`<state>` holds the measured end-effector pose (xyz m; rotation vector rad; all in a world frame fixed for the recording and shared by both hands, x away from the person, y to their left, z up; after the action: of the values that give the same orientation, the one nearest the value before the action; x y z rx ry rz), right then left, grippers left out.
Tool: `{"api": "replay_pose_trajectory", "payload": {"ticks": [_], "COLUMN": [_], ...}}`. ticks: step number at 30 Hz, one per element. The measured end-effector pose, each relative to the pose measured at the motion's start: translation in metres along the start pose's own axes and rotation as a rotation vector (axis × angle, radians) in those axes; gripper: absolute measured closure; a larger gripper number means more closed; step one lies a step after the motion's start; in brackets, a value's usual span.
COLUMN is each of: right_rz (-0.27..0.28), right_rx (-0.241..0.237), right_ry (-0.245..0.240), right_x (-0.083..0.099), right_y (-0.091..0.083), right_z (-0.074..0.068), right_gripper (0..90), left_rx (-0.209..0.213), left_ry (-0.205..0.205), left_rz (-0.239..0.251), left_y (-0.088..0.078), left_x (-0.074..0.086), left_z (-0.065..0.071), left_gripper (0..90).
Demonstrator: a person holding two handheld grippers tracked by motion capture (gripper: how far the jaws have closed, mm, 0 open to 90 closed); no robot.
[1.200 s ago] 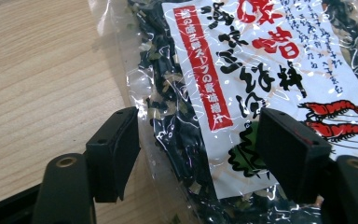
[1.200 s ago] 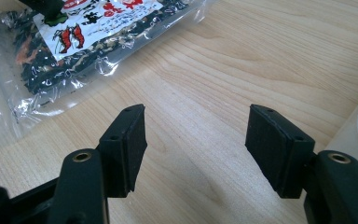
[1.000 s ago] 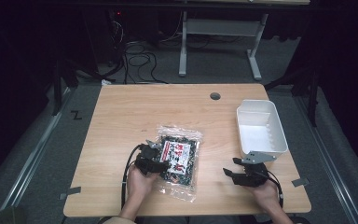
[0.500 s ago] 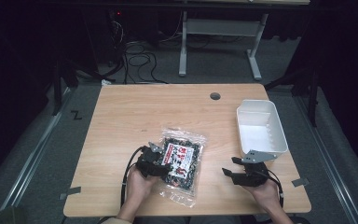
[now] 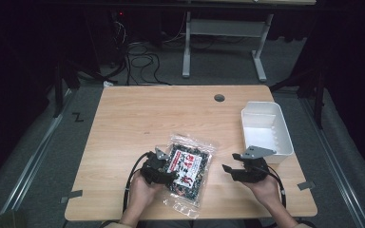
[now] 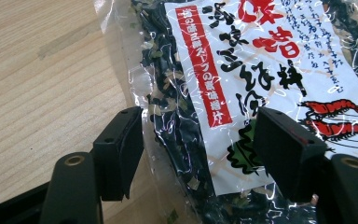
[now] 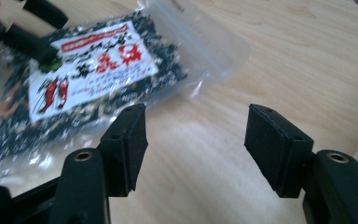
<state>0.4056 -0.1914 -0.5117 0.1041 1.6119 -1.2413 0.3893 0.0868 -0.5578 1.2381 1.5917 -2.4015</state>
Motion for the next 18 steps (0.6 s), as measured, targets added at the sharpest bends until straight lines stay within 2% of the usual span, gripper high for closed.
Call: {"api": "replay_pose_trajectory", "payload": {"ticks": [5,10,18], "right_rz": [-0.022,-0.061,-0.097], "right_rx": [-0.007,0.021,0.028], "right_ry": [0.021,0.033,0.071], "right_x": [-0.020,-0.034,-0.041], "right_y": [0.019,0.040,0.059], "right_z": [0.000,0.004,0.011], "right_gripper": [39.3,38.9,38.7], "left_rx": [0.000,0.002,0.007], "left_ry": [0.009,0.012,0.011], "left_rz": [0.003,0.003,0.003], "left_y": [0.000,0.000,0.000], "left_x": [0.000,0.000,0.000], "left_z": [0.000,0.000,-0.001], "left_gripper": [33.9,33.9,33.8]}}
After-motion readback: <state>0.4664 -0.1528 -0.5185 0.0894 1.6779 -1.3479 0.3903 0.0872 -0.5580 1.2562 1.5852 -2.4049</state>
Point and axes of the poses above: each handheld gripper's, and its own axes: y roughly forward along the jaws, x roughly out of its underside, z roughly to its right, the point moved 5 cm from there along y, roughly forward along the jaws, and after that the axes turned 7 degrees about x, right-handed, at the moved point
